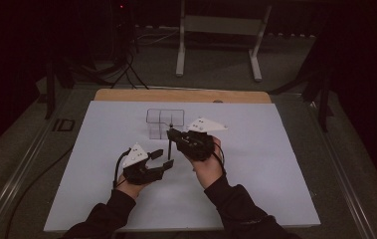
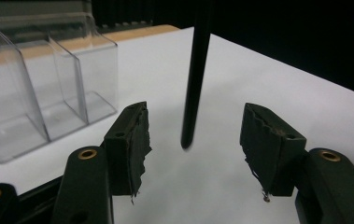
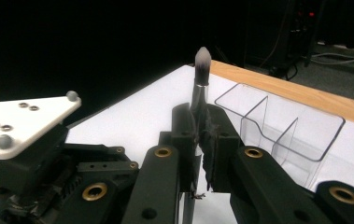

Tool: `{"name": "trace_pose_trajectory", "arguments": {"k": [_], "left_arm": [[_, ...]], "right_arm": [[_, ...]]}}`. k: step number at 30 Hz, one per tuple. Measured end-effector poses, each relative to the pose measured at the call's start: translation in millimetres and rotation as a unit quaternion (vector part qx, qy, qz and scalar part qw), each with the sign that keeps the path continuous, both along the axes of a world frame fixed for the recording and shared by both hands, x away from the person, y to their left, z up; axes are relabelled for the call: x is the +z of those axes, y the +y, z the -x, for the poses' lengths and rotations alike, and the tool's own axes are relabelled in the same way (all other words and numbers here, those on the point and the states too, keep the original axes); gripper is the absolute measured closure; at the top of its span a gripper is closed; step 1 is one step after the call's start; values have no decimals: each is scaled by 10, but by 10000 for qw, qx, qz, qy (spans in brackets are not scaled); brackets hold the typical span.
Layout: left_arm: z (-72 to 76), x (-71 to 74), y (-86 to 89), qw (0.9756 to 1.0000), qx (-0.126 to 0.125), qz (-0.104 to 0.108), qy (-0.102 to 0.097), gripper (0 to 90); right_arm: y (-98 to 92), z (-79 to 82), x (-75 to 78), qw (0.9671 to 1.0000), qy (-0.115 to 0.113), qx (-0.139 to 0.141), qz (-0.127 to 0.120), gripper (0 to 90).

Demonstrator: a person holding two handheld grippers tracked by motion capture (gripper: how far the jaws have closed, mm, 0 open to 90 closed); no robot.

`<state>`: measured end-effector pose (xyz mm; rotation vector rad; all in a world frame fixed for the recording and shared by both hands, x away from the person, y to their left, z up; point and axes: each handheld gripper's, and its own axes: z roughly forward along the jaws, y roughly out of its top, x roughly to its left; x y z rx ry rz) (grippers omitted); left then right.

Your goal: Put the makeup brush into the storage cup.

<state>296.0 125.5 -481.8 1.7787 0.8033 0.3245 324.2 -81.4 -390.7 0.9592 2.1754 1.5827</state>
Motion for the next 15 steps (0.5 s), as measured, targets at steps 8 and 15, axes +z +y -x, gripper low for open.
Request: {"name": "trace_pose_trajectory", "arguments": {"k": [8, 15], "left_arm": [[-20, -12, -15, 9998, 141, -77, 82, 339], [-39, -40, -27, 9995, 49, -274, 152, 229]], "right_arm": [[-41, -60, 97, 9997, -224, 36, 59, 838], [-110, -136, 270, 9989, -445, 22, -126, 839]]}}
